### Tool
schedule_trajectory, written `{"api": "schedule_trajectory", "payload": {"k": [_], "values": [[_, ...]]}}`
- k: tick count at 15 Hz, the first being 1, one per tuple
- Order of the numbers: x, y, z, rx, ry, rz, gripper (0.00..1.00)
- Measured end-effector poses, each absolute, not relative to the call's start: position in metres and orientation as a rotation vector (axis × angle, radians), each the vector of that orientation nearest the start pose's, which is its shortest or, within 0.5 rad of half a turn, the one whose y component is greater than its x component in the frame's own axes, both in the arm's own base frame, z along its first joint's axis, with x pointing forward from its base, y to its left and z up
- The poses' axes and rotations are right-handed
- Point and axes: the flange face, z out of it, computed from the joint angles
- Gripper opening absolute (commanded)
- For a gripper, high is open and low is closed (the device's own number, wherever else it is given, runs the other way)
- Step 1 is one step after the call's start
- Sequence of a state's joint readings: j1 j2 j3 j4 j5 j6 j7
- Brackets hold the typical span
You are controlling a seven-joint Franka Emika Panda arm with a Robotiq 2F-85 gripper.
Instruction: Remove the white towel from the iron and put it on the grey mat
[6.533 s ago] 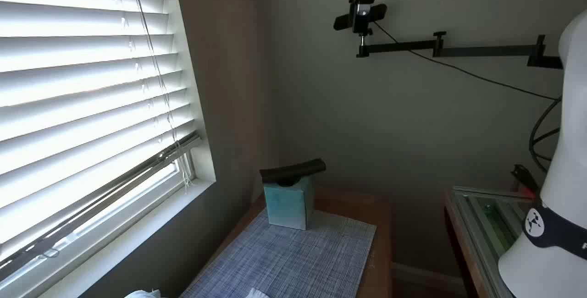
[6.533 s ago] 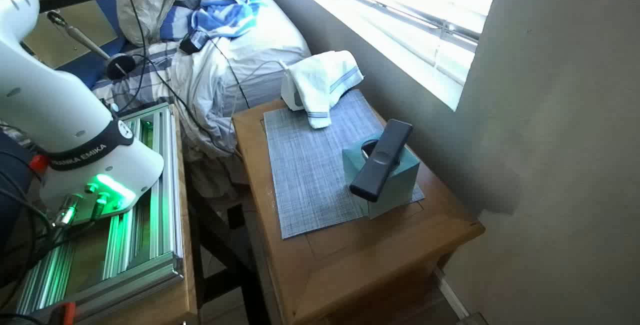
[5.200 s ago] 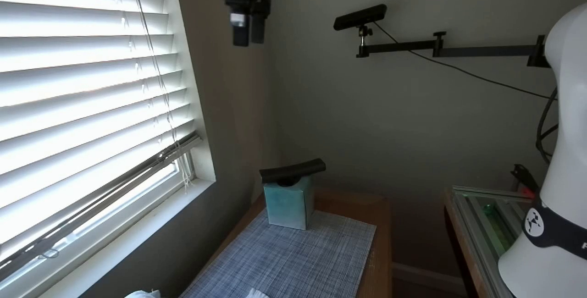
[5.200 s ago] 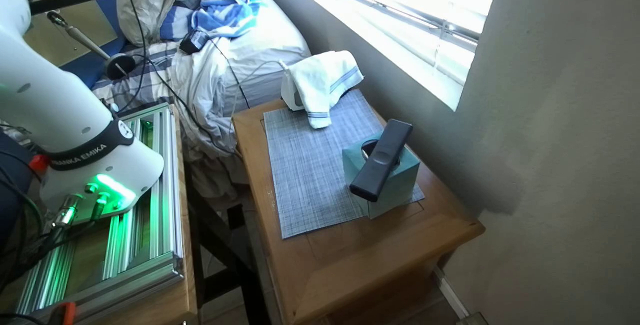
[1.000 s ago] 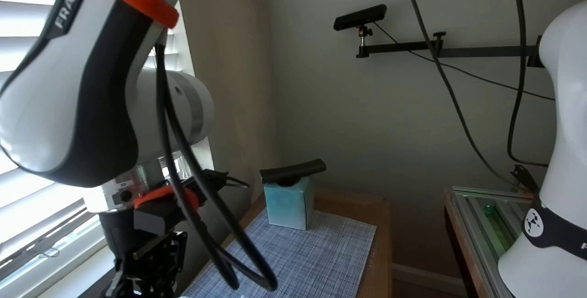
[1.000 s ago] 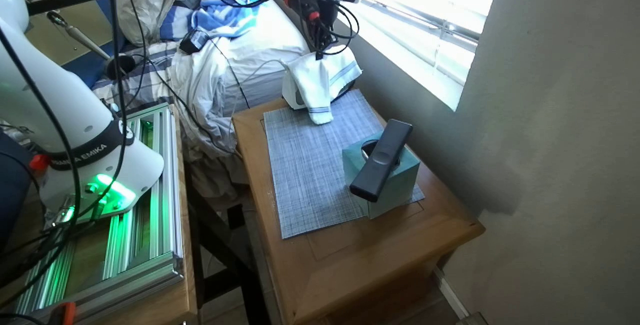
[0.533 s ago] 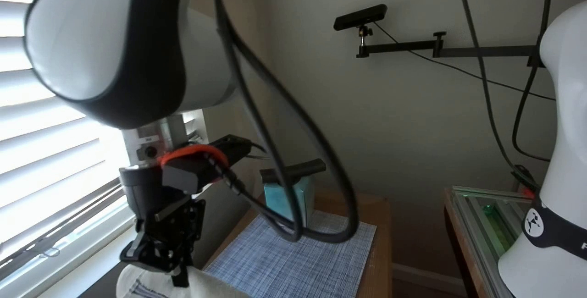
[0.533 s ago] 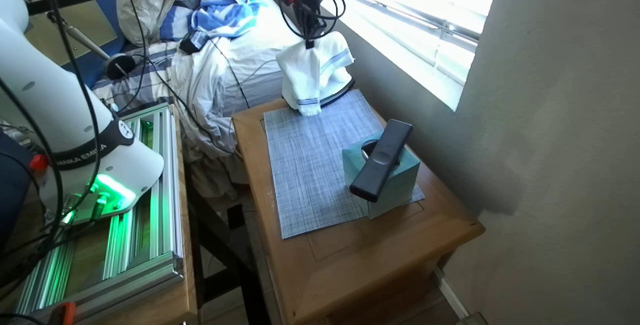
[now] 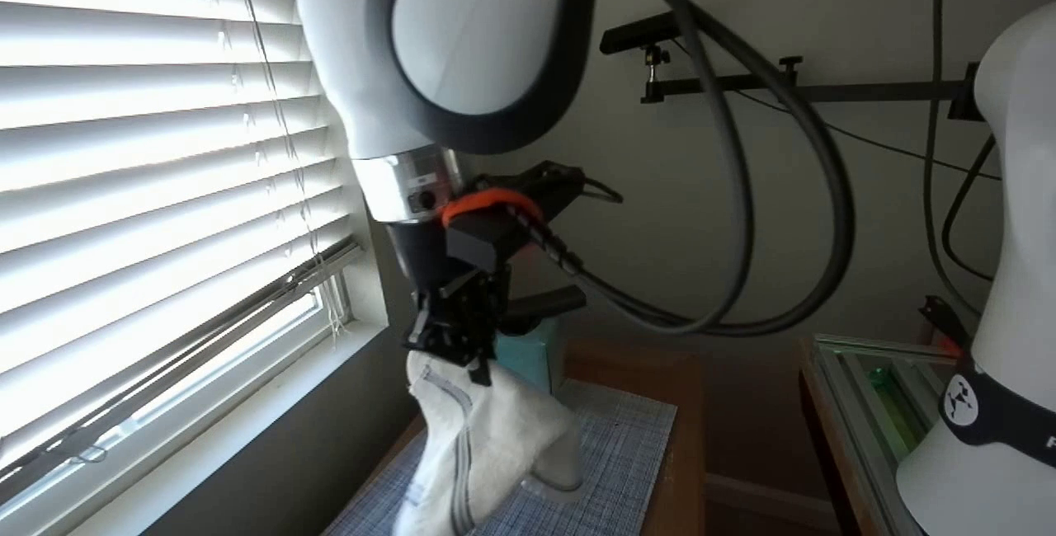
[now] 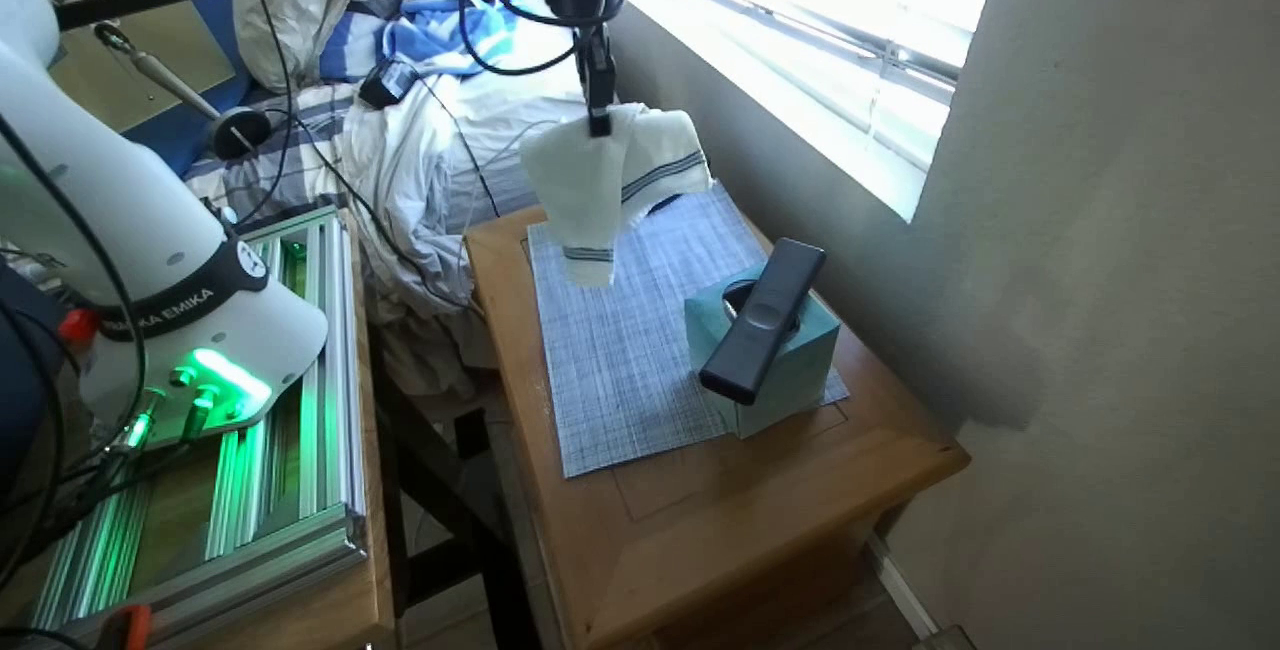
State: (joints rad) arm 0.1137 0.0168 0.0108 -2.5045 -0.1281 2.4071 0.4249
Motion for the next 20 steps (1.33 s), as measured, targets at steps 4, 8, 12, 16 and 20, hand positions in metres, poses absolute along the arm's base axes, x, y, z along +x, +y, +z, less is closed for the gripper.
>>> {"api": "schedule_trajectory", "payload": {"k": [4,8,12,16,20], "values": [[0.428,0.031,0.276,-3.367,0.494,0.261,0.02],[0.427,0.026,0.264,-3.433,0.497,0.388,0.02],[0.437,0.023,0.230,-3.424,0.495,0.462,0.02],[0.444,0.013,0.199,-3.408,0.510,0.511,0.02],[0.481,0.021,0.177,-3.379,0.467,0.338,0.02]]}}
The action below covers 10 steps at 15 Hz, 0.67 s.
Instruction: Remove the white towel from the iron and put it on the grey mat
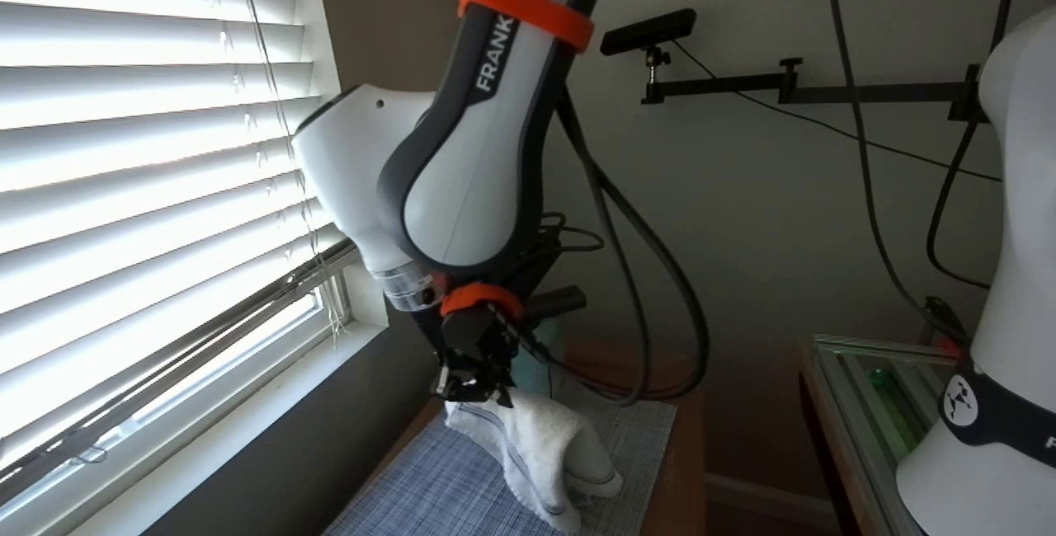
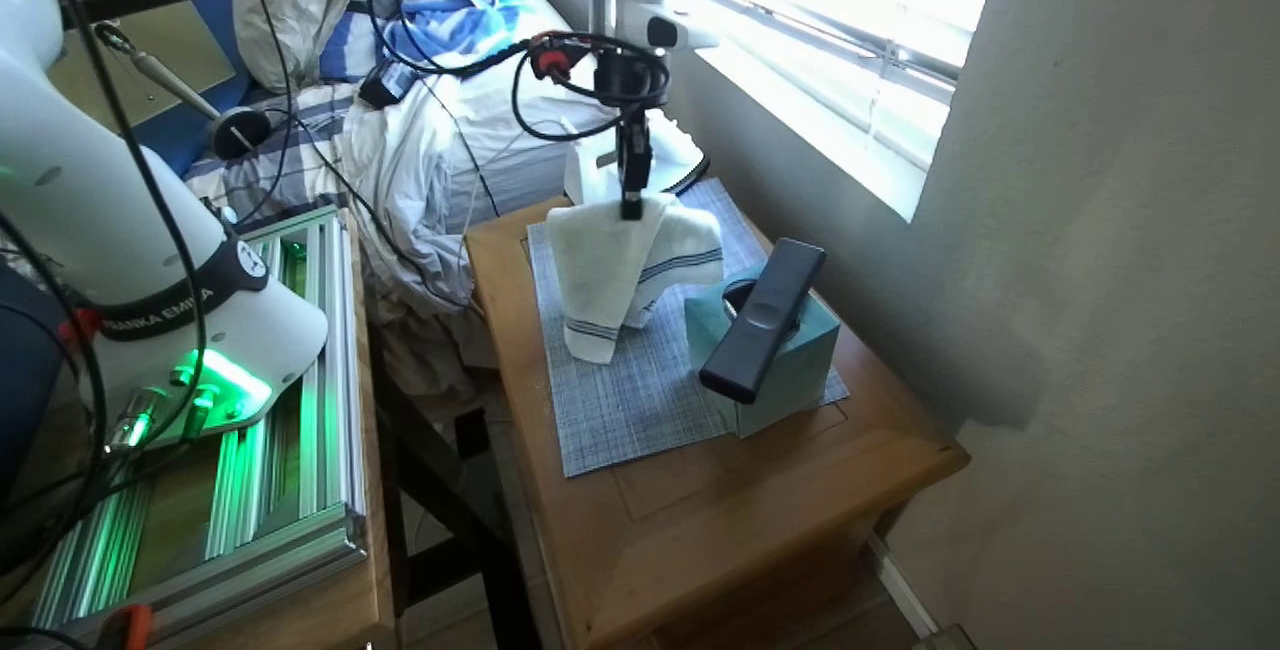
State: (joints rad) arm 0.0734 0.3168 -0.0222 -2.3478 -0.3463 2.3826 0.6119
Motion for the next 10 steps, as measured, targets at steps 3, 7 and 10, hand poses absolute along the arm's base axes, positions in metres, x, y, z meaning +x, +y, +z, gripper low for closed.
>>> {"api": "schedule_trajectory", "payload": {"k": [3,7,10], "values": [[0.521,0.032,0.169,-3.314,0.425,0.110,0.34],[0.549,0.047,0.149,-3.154,0.389,0.011,0.56],[0.548,0.068,0.138,-3.023,0.324,0.054,0.76]]}}
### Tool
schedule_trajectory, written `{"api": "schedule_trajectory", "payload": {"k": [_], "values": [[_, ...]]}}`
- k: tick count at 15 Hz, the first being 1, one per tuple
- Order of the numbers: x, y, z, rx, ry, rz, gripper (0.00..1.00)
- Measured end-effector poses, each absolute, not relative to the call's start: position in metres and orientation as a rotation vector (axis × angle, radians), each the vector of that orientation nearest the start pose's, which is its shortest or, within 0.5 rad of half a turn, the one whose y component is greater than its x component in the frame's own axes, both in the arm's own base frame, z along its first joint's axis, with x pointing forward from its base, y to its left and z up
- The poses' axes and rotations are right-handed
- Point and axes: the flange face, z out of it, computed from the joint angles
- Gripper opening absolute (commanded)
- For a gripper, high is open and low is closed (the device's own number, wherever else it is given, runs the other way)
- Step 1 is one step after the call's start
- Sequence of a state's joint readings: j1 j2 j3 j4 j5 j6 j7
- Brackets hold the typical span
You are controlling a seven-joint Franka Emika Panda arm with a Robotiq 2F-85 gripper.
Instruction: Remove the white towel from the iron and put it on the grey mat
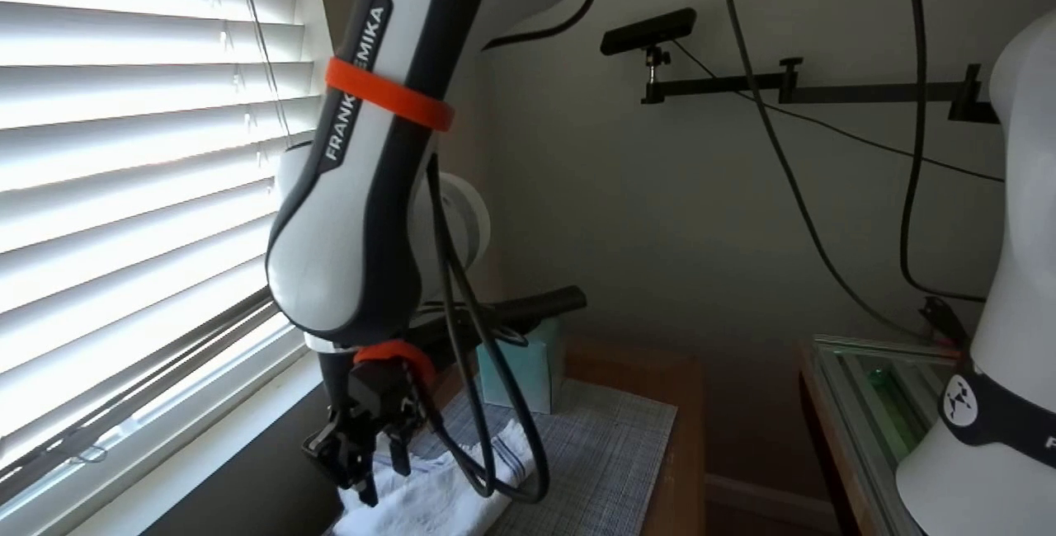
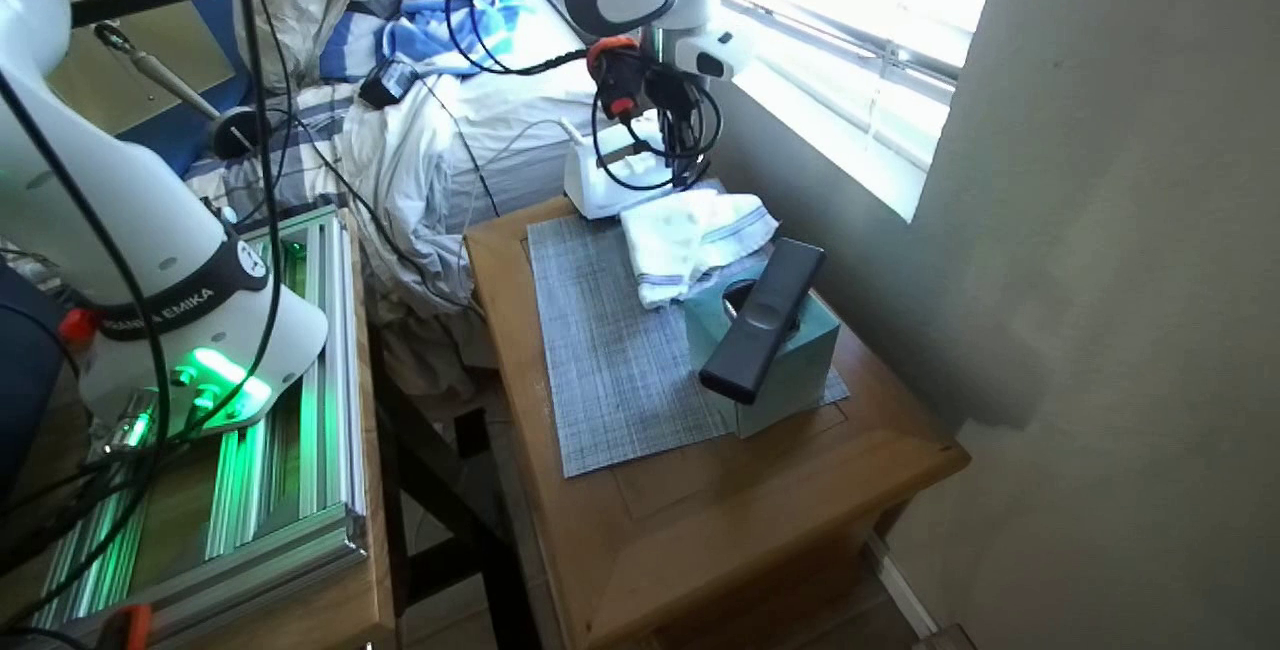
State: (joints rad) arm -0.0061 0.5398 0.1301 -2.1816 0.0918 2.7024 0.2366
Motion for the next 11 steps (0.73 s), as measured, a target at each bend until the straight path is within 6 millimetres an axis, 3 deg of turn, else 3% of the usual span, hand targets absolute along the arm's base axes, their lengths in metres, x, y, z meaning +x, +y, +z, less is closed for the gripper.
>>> {"api": "schedule_trajectory", "payload": {"k": [3,4,7,11], "values": [[0.541,0.085,0.145,-2.920,0.281,0.055,0.97],[0.536,0.086,0.150,-2.899,0.297,0.043,1.00],[0.506,0.080,0.169,-2.893,0.347,-0.003,1.00],[0.447,0.085,0.197,-2.949,0.279,-0.021,1.00]]}}
